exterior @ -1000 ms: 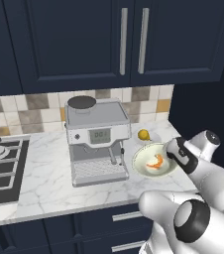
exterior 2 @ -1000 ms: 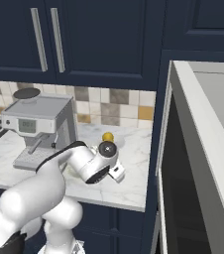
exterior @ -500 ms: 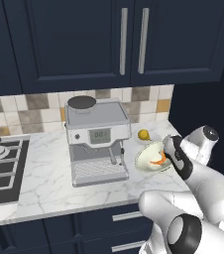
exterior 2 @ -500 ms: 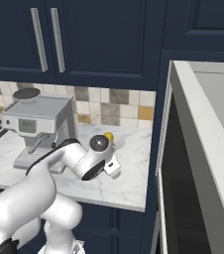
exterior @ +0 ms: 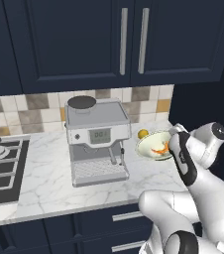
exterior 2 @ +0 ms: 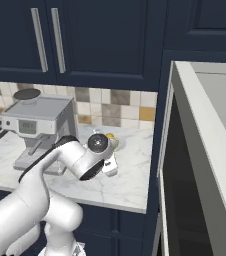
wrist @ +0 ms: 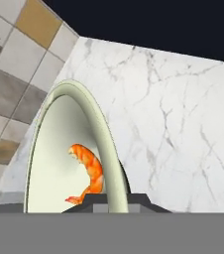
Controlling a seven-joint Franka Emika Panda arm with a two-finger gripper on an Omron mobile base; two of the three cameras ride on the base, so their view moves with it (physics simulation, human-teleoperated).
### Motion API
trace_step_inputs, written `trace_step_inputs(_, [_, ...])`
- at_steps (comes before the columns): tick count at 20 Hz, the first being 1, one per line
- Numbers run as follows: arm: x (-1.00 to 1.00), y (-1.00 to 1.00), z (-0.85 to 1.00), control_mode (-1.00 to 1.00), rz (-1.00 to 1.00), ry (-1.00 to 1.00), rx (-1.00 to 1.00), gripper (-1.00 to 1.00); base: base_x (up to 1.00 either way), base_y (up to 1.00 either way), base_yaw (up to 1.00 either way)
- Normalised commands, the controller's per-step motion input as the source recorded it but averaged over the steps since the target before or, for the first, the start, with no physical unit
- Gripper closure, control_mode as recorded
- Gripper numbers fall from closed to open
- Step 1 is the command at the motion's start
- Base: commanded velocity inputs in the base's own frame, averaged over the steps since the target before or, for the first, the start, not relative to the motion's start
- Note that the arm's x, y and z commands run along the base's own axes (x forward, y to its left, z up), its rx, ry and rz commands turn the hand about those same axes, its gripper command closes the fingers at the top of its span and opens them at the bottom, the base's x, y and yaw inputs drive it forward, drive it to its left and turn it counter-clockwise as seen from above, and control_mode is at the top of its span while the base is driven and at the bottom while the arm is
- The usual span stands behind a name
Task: Remove the pear from the bowl and place it on the small plate. Then place the bowl with only the shrimp in the microwave, close the door, and press the start button to microwave the shrimp.
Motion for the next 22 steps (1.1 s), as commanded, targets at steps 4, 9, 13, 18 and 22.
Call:
trace_step_inputs(4, [-0.25,0.01,0.59,-1.0,-0.29,0.0,0.13,1.0,0.0,0.0,0.0])
trace_step_inputs(9, [-0.42,0.01,0.57,-1.0,-0.31,-0.04,0.11,1.0,0.0,0.0,0.0])
trace_step_inputs(13, [-0.74,0.09,0.24,-1.0,-0.34,-0.09,0.17,1.0,0.0,0.0,0.0])
trace_step_inputs(18, [-0.95,0.15,0.23,-1.0,-0.29,-0.06,0.19,1.0,0.0,0.0,0.0])
trace_step_inputs(22, [-0.79,0.32,0.34,-1.0,-0.2,-0.06,0.15,1.0,0.0,0.0,0.0])
